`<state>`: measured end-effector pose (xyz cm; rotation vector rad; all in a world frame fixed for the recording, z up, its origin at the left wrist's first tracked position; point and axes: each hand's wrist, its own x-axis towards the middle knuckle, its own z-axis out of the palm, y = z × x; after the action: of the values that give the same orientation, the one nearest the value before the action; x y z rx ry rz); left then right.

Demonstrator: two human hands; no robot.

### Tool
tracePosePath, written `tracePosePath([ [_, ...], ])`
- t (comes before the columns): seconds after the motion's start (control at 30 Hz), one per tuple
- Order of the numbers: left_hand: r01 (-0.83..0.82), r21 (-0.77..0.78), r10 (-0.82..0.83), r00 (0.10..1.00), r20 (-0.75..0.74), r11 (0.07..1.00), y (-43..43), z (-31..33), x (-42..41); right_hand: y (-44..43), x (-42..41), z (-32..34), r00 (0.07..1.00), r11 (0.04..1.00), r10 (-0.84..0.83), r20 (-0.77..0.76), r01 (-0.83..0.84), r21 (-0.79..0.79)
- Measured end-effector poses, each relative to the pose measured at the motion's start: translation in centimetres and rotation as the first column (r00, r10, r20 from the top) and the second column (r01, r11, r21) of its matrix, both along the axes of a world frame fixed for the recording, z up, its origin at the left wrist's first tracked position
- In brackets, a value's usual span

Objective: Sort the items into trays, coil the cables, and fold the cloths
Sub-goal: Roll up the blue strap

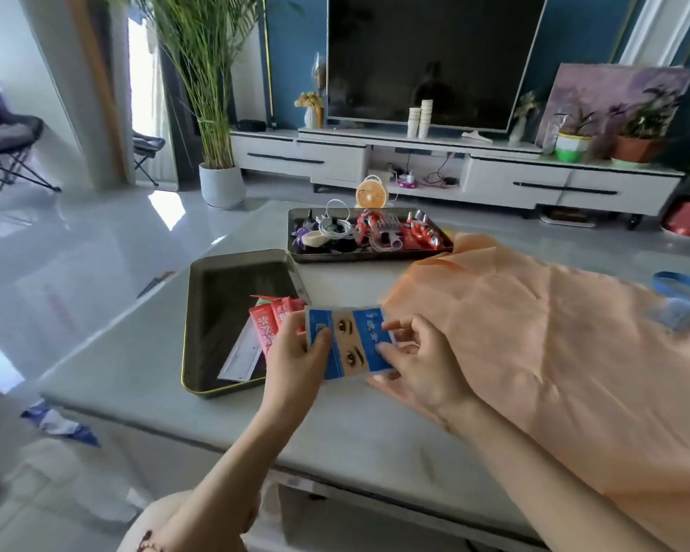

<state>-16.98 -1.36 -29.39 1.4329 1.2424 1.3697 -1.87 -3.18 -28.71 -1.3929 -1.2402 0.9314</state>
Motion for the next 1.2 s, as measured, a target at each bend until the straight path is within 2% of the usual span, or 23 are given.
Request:
tracePosePath([
  [0.1, -0.123, -0.076, 0.125, 0.992, 0.017, 0.99, 1.4, -0.2, -2.9, 3.6, -3.3, 0.2, 0.994, 0.992, -0.089, 0.06, 0.082, 0.098],
  [0.2, -0.288, -0.115, 0.281, 0.957, -0.071, 0.951, 2.3, -0.9, -5.4, 7.5, -6.6, 0.5, 0.977, 0.984, -0.07, 0.201, 0.035, 0.174],
  [0.27, -0.368, -0.112, 0.336, 0.913, -0.231, 0.923, 3.0, -1.3, -6.6, 9.9, -8.5, 0.7, 0.954, 0.984, -0.014, 0.301, -0.041, 0.174],
  [0.37, -0.378, -0.149, 0.243, 0.803, -0.545, 0.914, 3.5, -1.8, -7.3, 12.1, -10.2, 0.7, 0.897, 0.977, 0.075, 0.435, -0.153, 0.148],
  [0.47, -0.361, -0.139, 0.171, 0.703, -0.69, 0.922, 3.1, -2.3, -7.3, 12.8, -10.6, 0.7, 0.865, 0.978, 0.092, 0.493, -0.172, 0.119],
  [0.57, -0.38, -0.128, 0.185, 0.684, -0.706, 0.916, 2.8, -2.3, -7.3, 12.1, -9.4, 0.5, 0.869, 0.983, 0.012, 0.495, -0.101, 0.152],
  [0.63, -0.371, -0.055, 0.23, 0.679, -0.698, 0.927, 2.5, -2.2, -6.8, 10.7, -7.8, 0.0, 0.863, 0.985, 0.021, 0.505, -0.105, 0.138],
  [0.73, -0.232, 0.157, 0.279, 0.738, -0.614, 0.96, 1.6, -1.8, -4.7, 7.9, -4.1, -0.9, 0.893, 0.993, 0.036, 0.448, -0.081, 0.083],
  [0.87, -0.059, 0.273, 0.203, 0.819, -0.537, 0.96, 0.5, -1.7, -1.8, 4.4, 2.1, -1.2, 0.925, 1.0, 0.021, 0.38, -0.026, 0.008],
  [0.93, -0.024, 0.292, 0.176, 0.843, -0.508, 0.956, 0.4, -1.6, -0.3, 3.0, 6.0, -1.0, 0.926, 0.999, -0.051, 0.375, 0.051, 0.008],
  [1.07, 0.061, 0.237, 0.063, 0.872, -0.485, 0.97, -0.2, -1.9, 4.1, 0.4, 15.6, -0.7, 0.904, 0.95, -0.299, 0.306, 0.311, 0.01],
  [1.2, 0.207, 0.253, -0.068, 0.882, -0.467, 0.945, -1.3, -2.7, 9.3, -3.4, 24.4, -1.8, 0.779, 0.791, -0.596, 0.194, 0.612, -0.026],
])
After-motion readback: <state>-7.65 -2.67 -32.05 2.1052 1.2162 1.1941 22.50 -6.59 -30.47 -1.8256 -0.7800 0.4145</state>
